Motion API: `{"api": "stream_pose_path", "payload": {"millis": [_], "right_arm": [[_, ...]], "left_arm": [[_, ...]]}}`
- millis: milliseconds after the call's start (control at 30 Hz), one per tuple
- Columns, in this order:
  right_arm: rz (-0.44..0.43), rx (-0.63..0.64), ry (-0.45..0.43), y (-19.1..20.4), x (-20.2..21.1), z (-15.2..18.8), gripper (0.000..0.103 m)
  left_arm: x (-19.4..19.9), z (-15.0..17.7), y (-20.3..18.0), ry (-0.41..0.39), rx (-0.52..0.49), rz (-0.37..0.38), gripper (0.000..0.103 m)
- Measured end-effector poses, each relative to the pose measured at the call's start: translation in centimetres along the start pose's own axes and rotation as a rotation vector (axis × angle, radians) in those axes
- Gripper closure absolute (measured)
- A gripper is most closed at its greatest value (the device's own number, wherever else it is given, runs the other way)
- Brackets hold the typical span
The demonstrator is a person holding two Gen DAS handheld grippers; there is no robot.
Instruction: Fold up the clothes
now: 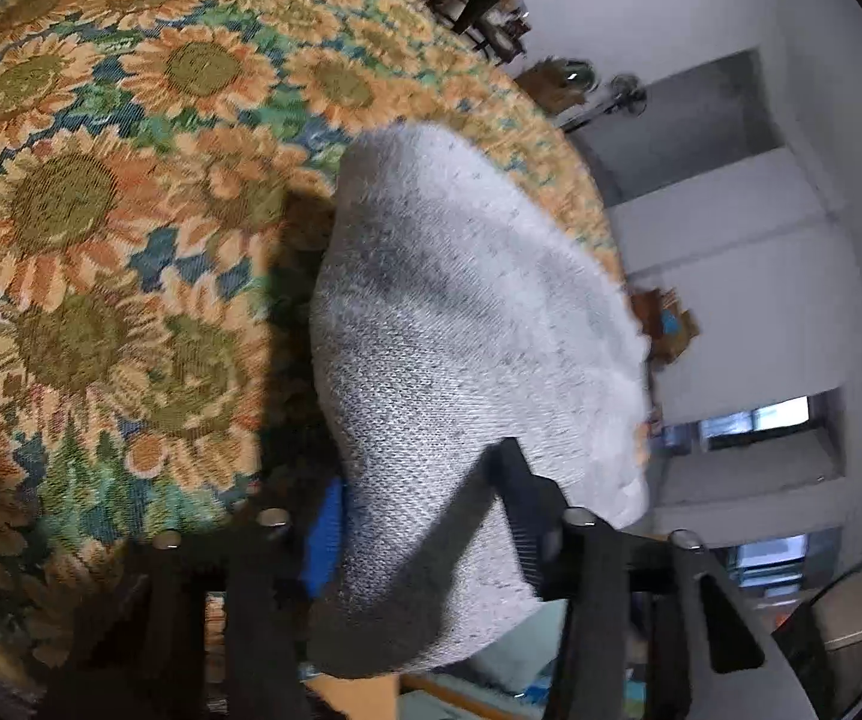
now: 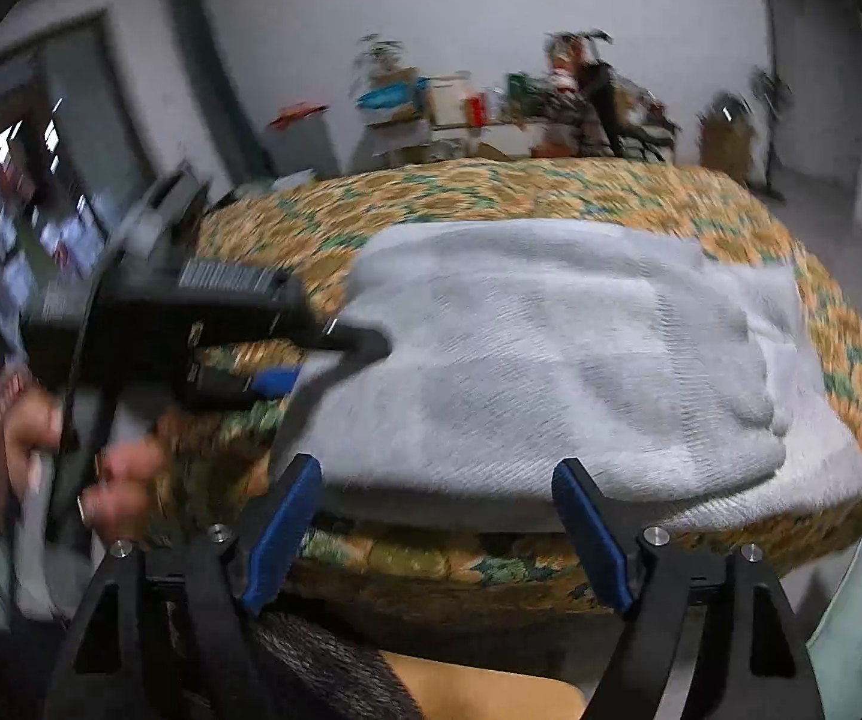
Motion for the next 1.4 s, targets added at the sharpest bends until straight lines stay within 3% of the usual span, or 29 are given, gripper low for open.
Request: {"api": "stream_pose_path", "payload": {"millis": [167, 400, 500, 567, 633, 700, 767, 833, 933, 1033, 1100, 1133, 1233, 1400], "right_arm": [[0.045, 0.226, -0.06, 3.2, 0.7, 0.7, 0.009], [0.143, 0.444, -0.064, 5.1, -3.1, 2.3, 0.007], [0.21, 0.528, -0.107, 5.3, -4.8, 2.6, 0.005], [0.284, 0.55, -0.122, 4.7, -5.9, 2.5, 0.021], [0.277, 0.487, -0.129, 3.7, -5.9, 1.8, 0.047], [0.18, 0.327, -0.14, 2.1, -4.9, 0.8, 0.056], [0.086, 0.175, -0.14, 0.5, -4.1, -0.2, 0.06], [0.045, 0.121, -0.135, -0.1, -3.8, -0.5, 0.062], [0.022, 0.108, -0.14, -0.3, -3.4, -0.8, 0.063], [0.006, 0.099, -0.153, -0.6, -3.0, -1.3, 0.063], [-0.008, 0.1, -0.159, -0.5, -2.5, -1.2, 0.063], [-0.014, 0.105, -0.161, -0.3, -2.1, -1.2, 0.06], [-0.058, 0.098, -0.195, -1.1, -0.4, -1.5, 0.049], [-0.13, -0.022, -0.336, -5.2, 4.0, -4.3, 0.043]], "left_arm": [[0.7, -1.2, -2.1, 0.037, -0.003, 0.111, 0.059], [0.2, -1.8, -3.3, 0.083, -0.026, 0.109, 0.059], [0.7, -1.7, -3.2, 0.107, -0.011, 0.127, 0.059], [0.7, -1.7, -2.8, 0.115, -0.003, 0.134, 0.057], [1.3, -1.6, -2.2, 0.099, 0.016, 0.153, 0.041], [2.1, -1.9, -1.1, 0.059, 0.06, 0.16, 0.027], [2.8, -2.6, 0.6, 0.004, 0.134, 0.131, 0.024], [3.3, -3.4, 2.4, -0.039, 0.207, 0.079, 0.024], [1.5, -3.7, 2.6, 0.023, 0.238, 0.043, 0.024], [-1.7, -2.9, 0.8, 0.121, 0.234, 0.081, 0.024], [-2.4, -2.8, -0.1, 0.095, 0.272, 0.142, 0.025], [-2.3, -2.7, -0.5, 0.066, 0.259, 0.128, 0.032], [-0.4, -2.5, -3.3, -0.02, 0.075, 0.079, 0.044], [1.8, -2.3, -7.3, -0.088, -0.078, 0.131, 0.054]]}}
Point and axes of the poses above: each gripper's, at about its wrist camera, not at the fingertips, and x roughly against the way its jaws point, y to its left, z to its underside, the point moved 7 cm from there along -x, roughly the way its jaws point, and after that the axes turned 8 degrees about -y, right-handed, at the moved point
